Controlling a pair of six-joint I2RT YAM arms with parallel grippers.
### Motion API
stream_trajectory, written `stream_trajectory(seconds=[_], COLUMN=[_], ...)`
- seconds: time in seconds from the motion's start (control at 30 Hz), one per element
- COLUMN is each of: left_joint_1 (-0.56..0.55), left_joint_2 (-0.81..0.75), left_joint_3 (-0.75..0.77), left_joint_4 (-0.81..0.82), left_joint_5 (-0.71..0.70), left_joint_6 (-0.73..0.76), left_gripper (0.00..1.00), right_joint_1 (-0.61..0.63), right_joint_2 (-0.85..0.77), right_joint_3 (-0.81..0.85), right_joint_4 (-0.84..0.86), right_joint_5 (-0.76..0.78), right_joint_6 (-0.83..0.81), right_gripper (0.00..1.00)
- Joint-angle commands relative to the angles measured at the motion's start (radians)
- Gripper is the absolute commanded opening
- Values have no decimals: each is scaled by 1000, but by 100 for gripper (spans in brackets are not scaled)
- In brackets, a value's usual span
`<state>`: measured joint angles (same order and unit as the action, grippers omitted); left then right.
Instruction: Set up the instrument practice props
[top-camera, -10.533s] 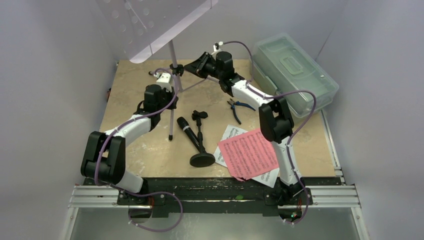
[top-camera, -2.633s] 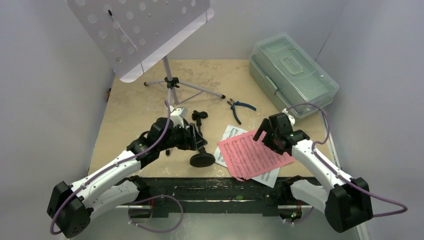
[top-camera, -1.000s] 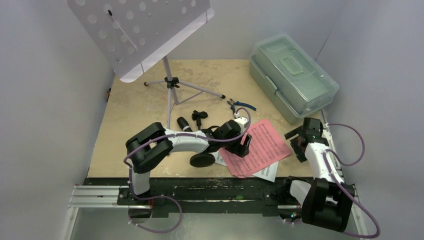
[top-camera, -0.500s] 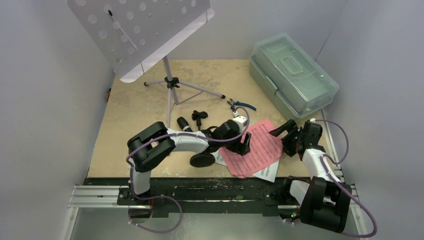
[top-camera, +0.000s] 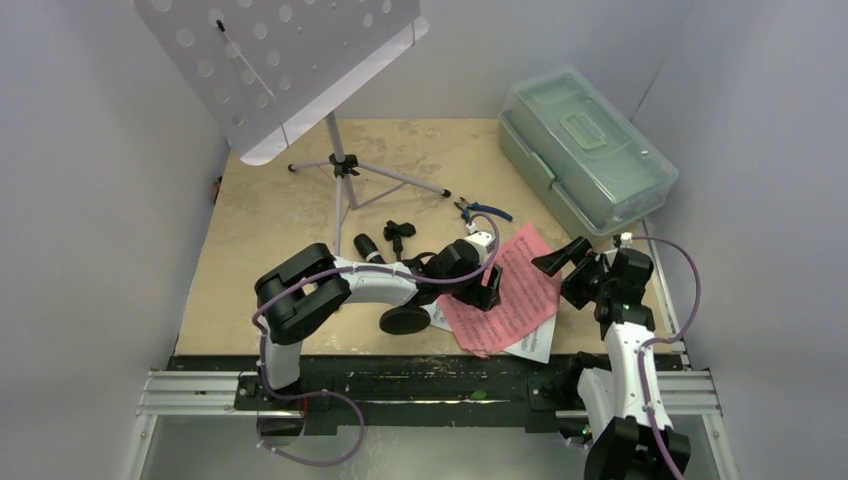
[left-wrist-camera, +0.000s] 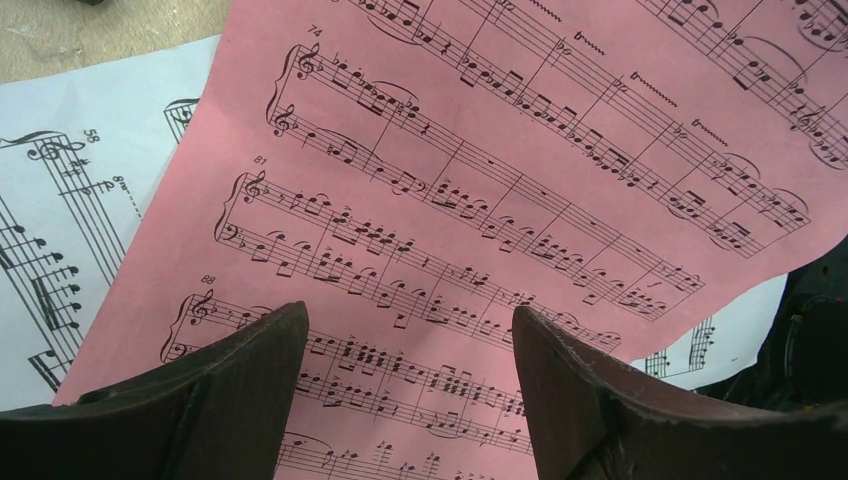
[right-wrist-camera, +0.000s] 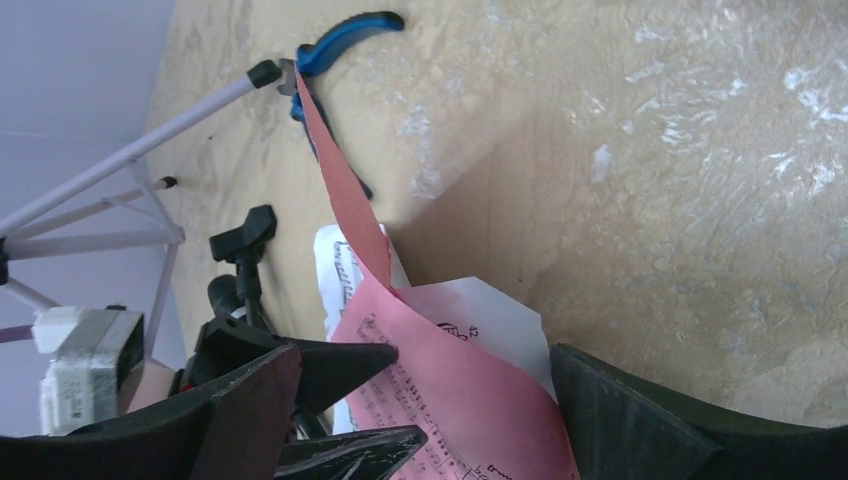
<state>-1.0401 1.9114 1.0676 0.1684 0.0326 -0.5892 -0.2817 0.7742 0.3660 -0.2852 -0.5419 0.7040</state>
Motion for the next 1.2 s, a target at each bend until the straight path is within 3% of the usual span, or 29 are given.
stream_trajectory(seconds=[0.0,0.4,0.97,1.17], left_joint_1=[3,3,5,4], left_joint_2=[36,45,61,64], left_joint_3=[-8,3,11,11], left_joint_4=[-61,-66,-52,-50], left_joint_5=[10,12,24,18], left_joint_6=[-3,-1,-15,-21], left_gripper=[74,74,74,74], right_joint_1=[3,4,3,13], right_joint_2=[-35,-11,-67,-72], right_joint_3=[71,214,204,276], right_joint_4=[-59,-265,-445,-505], right_joint_5=[-24,64,46,84], right_joint_6=[-19,-115,-169,-176], right_gripper=[99,99,99,99])
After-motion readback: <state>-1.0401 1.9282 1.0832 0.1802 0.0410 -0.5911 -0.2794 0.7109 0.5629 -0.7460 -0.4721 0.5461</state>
